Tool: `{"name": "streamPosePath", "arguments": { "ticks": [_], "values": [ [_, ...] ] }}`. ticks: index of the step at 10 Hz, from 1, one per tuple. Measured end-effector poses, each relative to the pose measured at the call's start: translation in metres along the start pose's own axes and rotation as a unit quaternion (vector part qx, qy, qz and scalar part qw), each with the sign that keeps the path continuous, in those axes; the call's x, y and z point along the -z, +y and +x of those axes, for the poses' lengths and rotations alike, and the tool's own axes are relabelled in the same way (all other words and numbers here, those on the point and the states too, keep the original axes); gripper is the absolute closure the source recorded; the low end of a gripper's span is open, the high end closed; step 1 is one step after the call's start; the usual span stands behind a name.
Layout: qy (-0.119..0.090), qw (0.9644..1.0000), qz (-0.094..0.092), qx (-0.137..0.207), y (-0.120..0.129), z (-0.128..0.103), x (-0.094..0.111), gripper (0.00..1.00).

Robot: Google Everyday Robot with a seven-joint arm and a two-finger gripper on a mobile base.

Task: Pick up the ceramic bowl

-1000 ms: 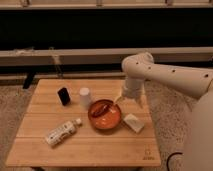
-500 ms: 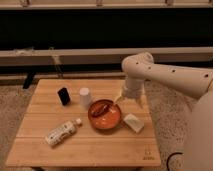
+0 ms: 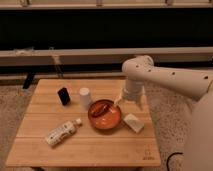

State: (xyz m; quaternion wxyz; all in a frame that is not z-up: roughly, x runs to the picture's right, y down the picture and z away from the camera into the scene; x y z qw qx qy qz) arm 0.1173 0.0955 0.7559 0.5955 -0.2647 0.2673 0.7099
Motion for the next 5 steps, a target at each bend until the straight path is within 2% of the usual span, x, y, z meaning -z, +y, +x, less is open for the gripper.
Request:
{"name": "streamPosePath", "arguments": {
  "ticks": [5],
  "values": [
    [0.004, 0.9999, -0.003, -0.009, -0.001, 0.004, -0.017, 0.2]
  ]
}}
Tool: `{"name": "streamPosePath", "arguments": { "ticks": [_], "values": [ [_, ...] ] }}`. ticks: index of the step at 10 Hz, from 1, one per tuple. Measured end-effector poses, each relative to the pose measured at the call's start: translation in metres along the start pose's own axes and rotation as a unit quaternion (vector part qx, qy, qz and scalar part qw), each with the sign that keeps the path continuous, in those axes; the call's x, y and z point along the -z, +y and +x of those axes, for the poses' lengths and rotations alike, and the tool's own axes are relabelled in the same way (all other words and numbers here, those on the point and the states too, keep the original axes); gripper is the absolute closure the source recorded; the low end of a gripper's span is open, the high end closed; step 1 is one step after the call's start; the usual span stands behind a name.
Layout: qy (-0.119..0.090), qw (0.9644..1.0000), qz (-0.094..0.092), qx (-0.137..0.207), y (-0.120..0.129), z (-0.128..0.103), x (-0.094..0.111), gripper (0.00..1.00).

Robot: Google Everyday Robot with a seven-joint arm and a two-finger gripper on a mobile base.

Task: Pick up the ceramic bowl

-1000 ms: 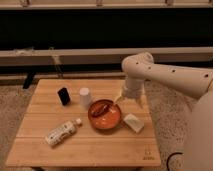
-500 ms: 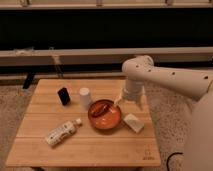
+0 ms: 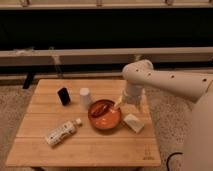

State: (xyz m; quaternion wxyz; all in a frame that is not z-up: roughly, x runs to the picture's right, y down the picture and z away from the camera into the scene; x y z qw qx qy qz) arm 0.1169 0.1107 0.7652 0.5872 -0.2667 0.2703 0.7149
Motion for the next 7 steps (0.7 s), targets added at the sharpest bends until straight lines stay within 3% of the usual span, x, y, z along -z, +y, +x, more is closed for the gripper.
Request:
{"name": "streamPosePath", "arguments": {
  "ticks": [7],
  "values": [
    [0.004, 1.0, -0.004, -0.004, 0.002, 0.005, -0.021, 0.2]
  ]
}}
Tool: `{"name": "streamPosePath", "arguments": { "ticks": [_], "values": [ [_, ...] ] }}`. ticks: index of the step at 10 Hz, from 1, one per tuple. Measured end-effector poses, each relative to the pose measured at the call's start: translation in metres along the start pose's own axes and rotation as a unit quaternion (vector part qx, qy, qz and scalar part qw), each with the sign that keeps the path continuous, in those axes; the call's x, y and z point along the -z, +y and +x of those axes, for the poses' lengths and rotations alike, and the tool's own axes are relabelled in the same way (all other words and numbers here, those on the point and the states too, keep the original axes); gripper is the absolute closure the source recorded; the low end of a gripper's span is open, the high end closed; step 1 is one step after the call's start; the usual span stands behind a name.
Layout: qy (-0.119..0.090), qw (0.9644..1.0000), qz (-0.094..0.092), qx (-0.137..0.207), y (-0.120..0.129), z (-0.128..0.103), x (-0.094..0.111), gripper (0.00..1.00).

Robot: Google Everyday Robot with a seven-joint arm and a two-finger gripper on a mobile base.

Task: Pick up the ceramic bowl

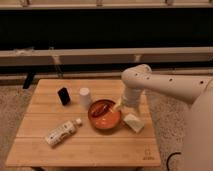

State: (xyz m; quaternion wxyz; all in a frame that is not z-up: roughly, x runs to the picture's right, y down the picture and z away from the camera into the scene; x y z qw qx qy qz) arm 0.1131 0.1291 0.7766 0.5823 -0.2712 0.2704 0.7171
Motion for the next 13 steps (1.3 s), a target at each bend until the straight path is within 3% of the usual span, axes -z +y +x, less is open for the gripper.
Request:
{"name": "streamPosePath", "arguments": {
  "ticks": [13],
  "values": [
    [0.001, 1.0, -0.009, 0.004, 0.001, 0.007, -0.026, 0.2]
  ]
}}
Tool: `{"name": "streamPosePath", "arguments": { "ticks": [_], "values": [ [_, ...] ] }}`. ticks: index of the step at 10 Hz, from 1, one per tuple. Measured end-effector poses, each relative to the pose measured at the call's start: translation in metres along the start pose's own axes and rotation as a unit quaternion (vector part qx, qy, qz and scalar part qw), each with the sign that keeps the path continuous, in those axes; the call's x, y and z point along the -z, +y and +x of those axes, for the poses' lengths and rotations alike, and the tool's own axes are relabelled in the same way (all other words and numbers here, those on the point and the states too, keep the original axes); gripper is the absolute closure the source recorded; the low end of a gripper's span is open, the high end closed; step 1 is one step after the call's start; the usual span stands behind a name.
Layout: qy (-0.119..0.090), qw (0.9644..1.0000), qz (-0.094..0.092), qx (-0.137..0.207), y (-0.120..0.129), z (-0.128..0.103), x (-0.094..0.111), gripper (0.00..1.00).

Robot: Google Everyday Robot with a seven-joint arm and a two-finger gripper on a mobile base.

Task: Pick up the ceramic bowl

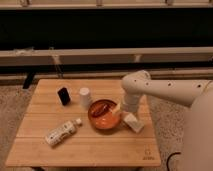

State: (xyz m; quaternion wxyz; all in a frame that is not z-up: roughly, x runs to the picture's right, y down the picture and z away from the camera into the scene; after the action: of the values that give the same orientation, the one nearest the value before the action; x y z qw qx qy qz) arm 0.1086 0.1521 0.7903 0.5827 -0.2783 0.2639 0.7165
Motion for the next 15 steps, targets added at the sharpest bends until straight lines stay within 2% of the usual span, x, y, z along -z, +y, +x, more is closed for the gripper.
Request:
{"name": "streamPosePath", "arguments": {
  "ticks": [15],
  "values": [
    [0.012, 0.9999, -0.008, -0.003, 0.003, 0.0, -0.034, 0.2]
  ]
}}
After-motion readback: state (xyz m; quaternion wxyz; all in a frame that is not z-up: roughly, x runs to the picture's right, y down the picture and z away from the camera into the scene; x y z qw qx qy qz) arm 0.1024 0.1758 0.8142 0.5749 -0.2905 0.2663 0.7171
